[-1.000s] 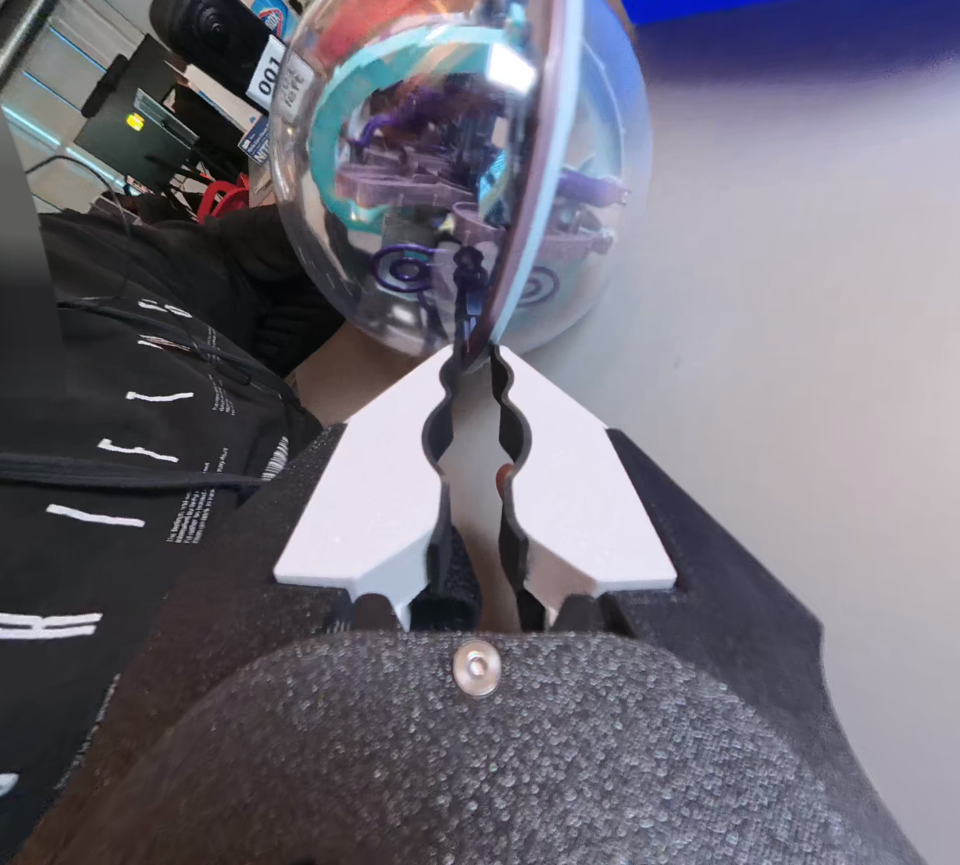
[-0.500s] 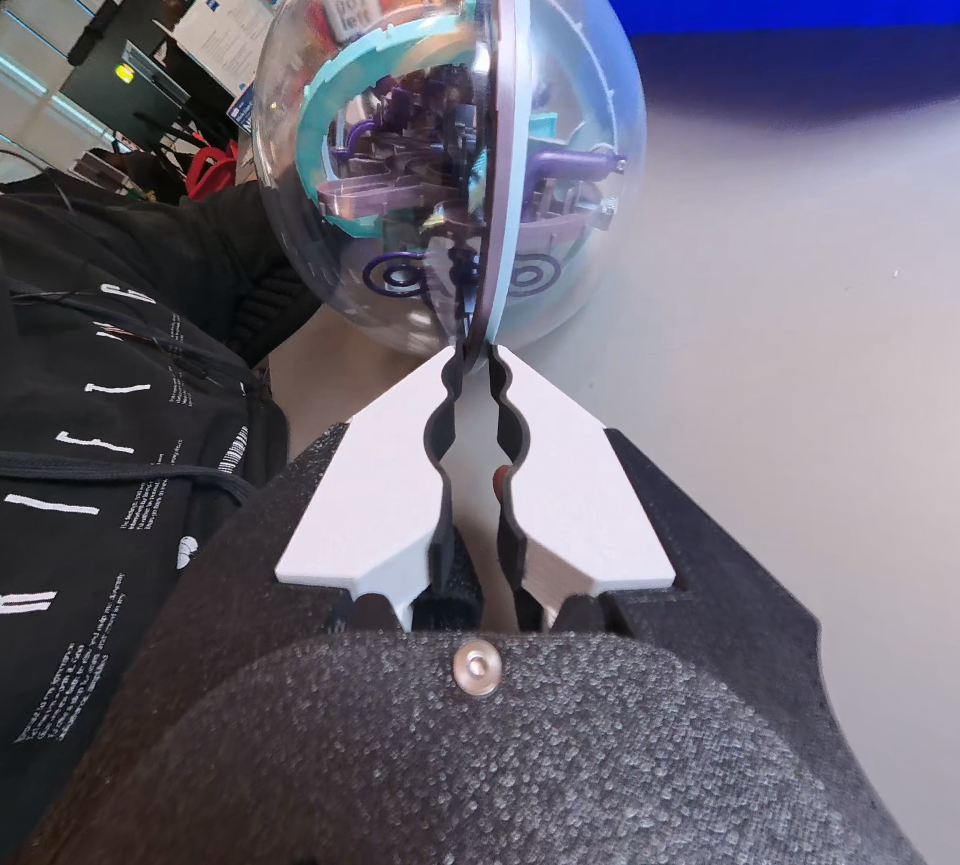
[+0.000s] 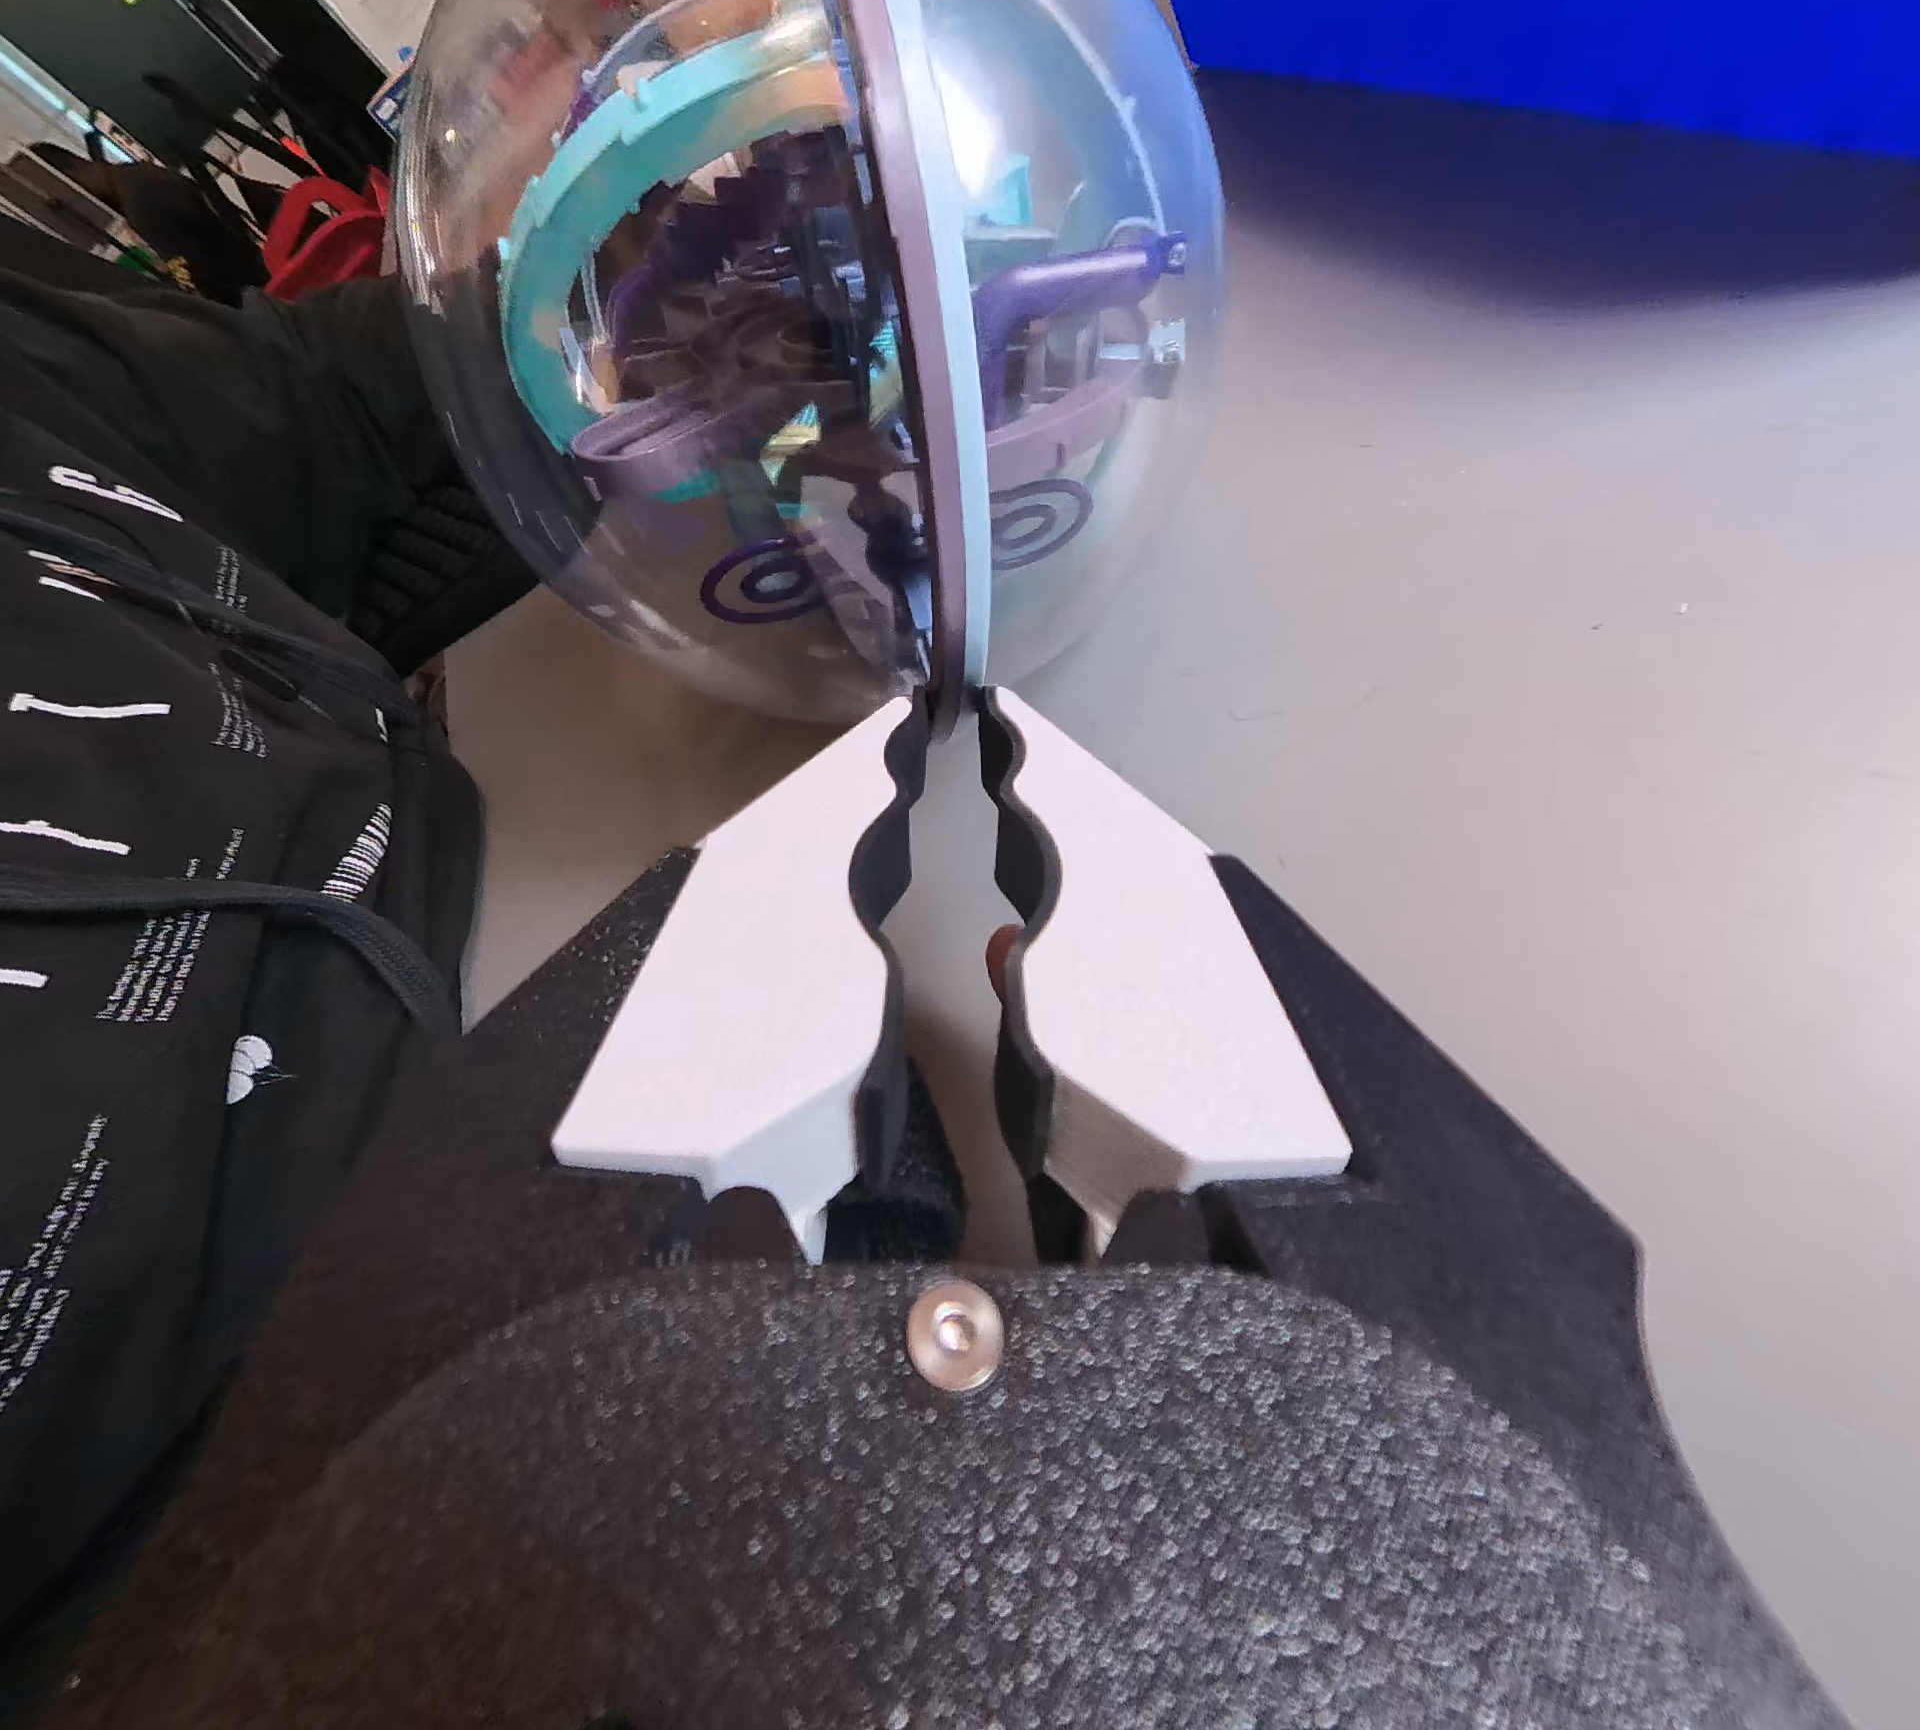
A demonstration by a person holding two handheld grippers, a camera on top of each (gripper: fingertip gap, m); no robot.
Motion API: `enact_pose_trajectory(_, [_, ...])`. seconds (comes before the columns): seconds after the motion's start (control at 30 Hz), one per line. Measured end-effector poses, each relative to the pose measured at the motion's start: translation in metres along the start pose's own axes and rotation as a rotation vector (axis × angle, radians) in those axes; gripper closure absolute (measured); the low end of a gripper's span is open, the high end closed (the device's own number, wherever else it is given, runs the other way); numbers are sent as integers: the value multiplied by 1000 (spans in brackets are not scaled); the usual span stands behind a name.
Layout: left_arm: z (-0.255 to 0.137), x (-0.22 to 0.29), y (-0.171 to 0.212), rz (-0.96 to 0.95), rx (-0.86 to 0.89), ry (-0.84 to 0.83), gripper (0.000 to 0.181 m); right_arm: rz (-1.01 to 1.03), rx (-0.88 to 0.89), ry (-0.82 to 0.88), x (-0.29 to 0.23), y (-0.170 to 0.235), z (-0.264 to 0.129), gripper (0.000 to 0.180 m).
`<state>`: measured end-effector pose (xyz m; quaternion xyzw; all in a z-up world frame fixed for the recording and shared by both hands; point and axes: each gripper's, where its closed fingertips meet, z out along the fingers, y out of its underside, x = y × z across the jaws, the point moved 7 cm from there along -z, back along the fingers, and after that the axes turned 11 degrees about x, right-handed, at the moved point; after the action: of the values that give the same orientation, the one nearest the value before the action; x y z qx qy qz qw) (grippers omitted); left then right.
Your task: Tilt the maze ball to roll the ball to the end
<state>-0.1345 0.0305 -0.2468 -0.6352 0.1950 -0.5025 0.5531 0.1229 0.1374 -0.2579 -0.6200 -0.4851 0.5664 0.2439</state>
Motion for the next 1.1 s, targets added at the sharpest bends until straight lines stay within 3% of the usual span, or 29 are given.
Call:
enact_pose_trajectory(0.17, [2, 7, -7, 74, 26, -4, 174, -94, 20, 2, -1, -5, -1, 172])
enact_pose_trajectory(0.3, [3, 28, -22, 263, 82, 42, 174, -264, 106, -23, -8, -15, -3, 172])
enact_pose_trajectory(0.37, [4, 23, -20, 321, 25, -1, 175, -254, 73, -3, 3, -12, 1, 172])
enact_pose_trajectory(0.53, [1, 16, -20, 266, 34, -37, 175, -229, 95, -16, 8, -21, 2, 172])
enact_pose_trajectory(0.7, [-5, -5, -5, 36, -14, -119, 174, -70, 85, -39, 9, -28, 0, 173])
enact_pose_trajectory(0.8, [-1, -9, 9, 9, -108, -135, 173, -87, 91, -24, 6, -39, -5, 173])
enact_pose_trajectory(1.1, [1, -14, 14, -19, -159, -183, 172, -81, 82, -13, 9, -53, -2, 173])
